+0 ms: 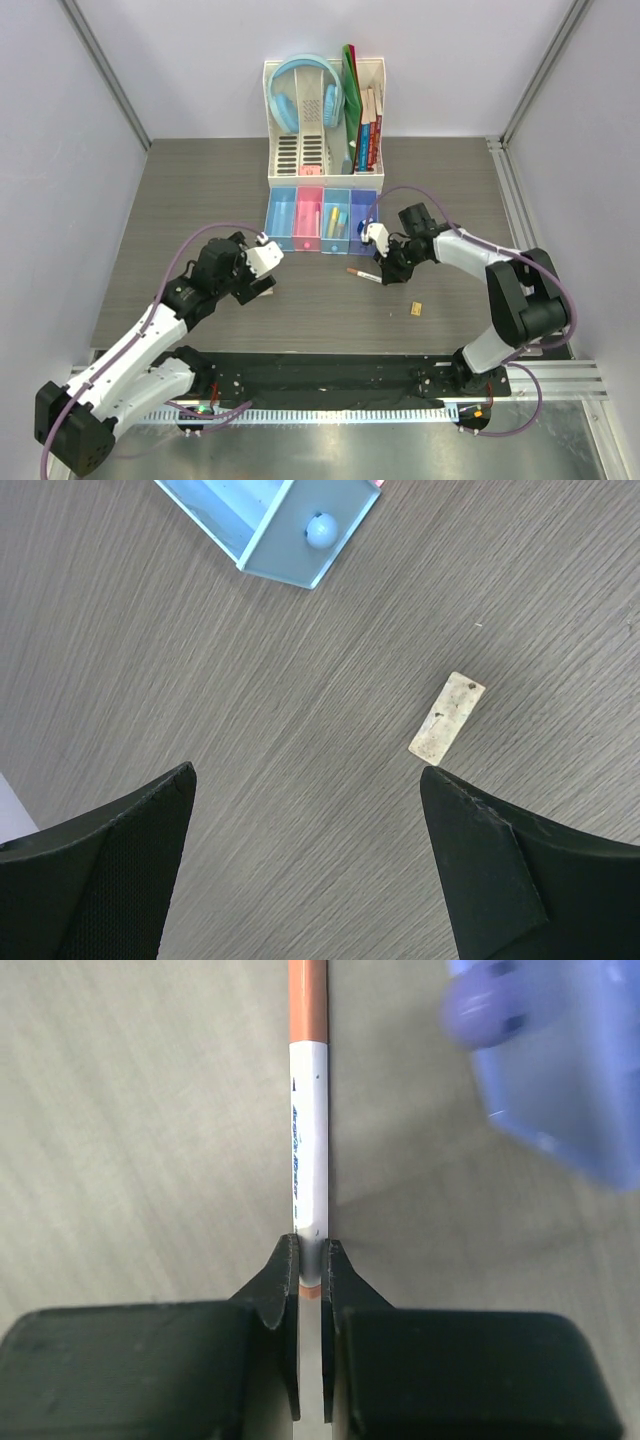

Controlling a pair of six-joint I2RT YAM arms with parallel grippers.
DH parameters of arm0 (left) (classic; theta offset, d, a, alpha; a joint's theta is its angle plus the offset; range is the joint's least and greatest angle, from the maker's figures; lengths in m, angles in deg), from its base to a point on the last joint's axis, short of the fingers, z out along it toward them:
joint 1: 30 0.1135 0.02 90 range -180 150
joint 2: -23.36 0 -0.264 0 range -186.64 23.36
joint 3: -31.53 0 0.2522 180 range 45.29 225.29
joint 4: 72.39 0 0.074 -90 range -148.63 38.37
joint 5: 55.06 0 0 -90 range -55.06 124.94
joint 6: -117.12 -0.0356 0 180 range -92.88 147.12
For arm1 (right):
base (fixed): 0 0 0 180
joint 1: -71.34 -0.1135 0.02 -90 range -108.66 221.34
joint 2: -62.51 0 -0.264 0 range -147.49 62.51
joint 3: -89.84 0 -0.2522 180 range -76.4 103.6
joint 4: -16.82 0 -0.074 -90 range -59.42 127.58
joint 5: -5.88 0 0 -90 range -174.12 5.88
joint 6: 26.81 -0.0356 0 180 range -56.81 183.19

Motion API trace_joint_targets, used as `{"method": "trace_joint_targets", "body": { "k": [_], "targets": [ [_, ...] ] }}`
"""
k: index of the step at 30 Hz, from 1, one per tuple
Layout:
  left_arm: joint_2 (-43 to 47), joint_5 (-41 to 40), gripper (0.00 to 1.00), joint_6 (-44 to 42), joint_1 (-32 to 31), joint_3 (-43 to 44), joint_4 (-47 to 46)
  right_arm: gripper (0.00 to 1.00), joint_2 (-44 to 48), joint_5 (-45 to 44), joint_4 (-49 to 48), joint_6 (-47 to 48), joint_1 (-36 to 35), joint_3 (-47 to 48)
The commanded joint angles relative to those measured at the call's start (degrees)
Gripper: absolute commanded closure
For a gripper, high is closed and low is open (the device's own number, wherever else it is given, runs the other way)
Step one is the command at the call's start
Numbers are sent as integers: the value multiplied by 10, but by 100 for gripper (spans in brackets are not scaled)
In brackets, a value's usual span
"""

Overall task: Sort the stationery into containers
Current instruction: Move the pen to the center of the board, then pick up the pen from the center of the board, then place the pen in the storage box.

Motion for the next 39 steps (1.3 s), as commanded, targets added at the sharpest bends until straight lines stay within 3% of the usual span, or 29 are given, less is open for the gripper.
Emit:
{"method": "trace_joint_targets", "body": {
  "k": [1, 5, 14, 20, 24, 28, 32, 39],
  "targets": [
    [18, 12, 7, -3, 3, 14, 5, 99, 77, -7, 64, 6, -30, -11],
    [18, 23, 7, -3, 3, 12, 11, 99, 111, -5, 80, -31, -58, 4],
    [23, 39, 9, -8, 3, 18, 33, 99, 83, 21, 47, -188, -71, 62],
    [29, 34, 9, -4, 3, 9, 26, 99, 81, 13, -62, -384, -85, 155],
    [41, 27, 9, -10, 4, 3, 31, 99, 40, 6, -163, -538, -90, 201],
    [47, 28, 9, -10, 7, -2, 35, 99, -13, -17, -251, -629, -98, 220],
    [54, 28, 10, -11, 10, -10, 33, 99, -75, -23, -353, -691, -107, 224],
    [50, 28, 10, -13, 14, -15, 26, 99, -128, -20, -418, -737, -111, 229]
  ]
}}
